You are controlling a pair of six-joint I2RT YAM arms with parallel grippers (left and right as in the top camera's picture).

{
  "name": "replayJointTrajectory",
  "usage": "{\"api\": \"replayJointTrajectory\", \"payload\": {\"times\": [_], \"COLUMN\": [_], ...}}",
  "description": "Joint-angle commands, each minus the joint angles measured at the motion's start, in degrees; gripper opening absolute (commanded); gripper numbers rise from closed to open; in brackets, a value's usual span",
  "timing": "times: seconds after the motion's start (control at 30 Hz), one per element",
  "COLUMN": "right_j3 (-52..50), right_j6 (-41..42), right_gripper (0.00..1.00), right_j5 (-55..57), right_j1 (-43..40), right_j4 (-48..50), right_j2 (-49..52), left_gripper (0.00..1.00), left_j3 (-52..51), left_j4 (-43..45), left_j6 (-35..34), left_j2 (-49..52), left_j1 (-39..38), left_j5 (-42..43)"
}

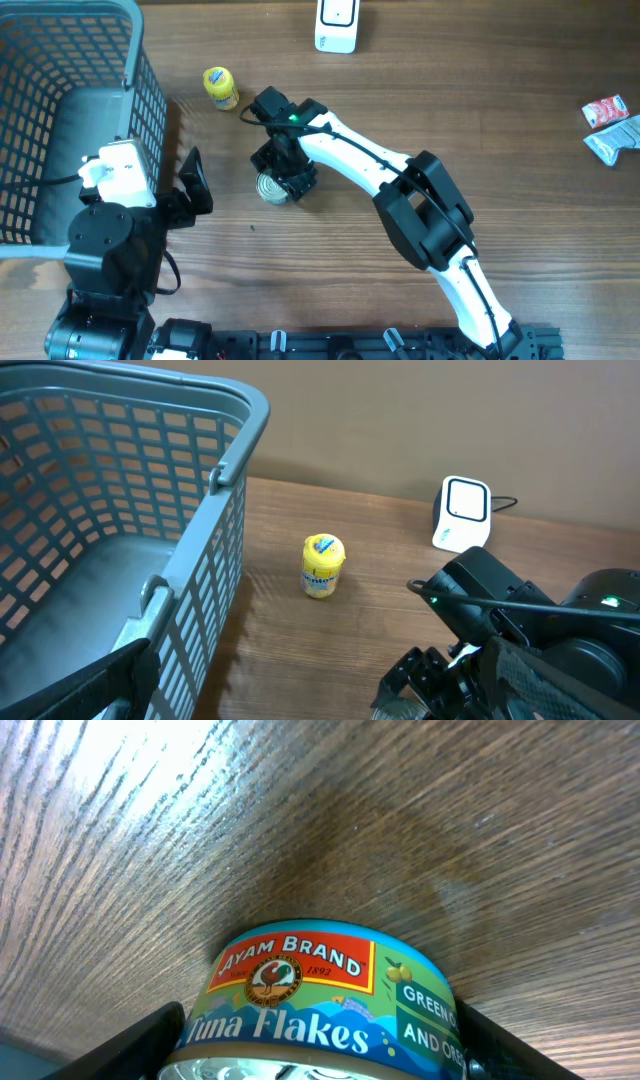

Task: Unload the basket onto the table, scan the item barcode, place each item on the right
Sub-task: 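Lower the right gripper onto the Ayam Brand tuna tin and grasp it, then lift the tuna tin and turn its label toward the scanner box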

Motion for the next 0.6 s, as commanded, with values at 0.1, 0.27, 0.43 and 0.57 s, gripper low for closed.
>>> {"api": "replayJointTrajectory", "payload": {"times": [0.1,0.27,0.43,0.57], "right_j3": [-0.94,-0.92,-0.92,-0.92], "right_j6": [-5.57,-13.09,-18.99,-25.31], "right_gripper": [0.57,0.52,0.51,0.46], "right_j5": [8.83,9.38,9.27,8.22], "right_j1": [-0.37,-1.73,-3.39,-5.20], "right_j4": [-0.26,0.52,0.61,0.59], "right_j2": [1.86,1.86,1.86,1.86], "left_gripper": [1.00,1.00,1.00,1.00], "left_j3": [0.66,0.66,0.66,0.66], "left_j4": [-0.15,-0.15,-0.17,-0.35], "left_j6": [0.70,0.70,0.70,0.70], "left_j2": [-0.04,-0.04,-0.07,-0.07], "left_j1": [0.11,0.11,0.11,0.11], "left_j5": [0.07,0.07,0.07,0.07]}}
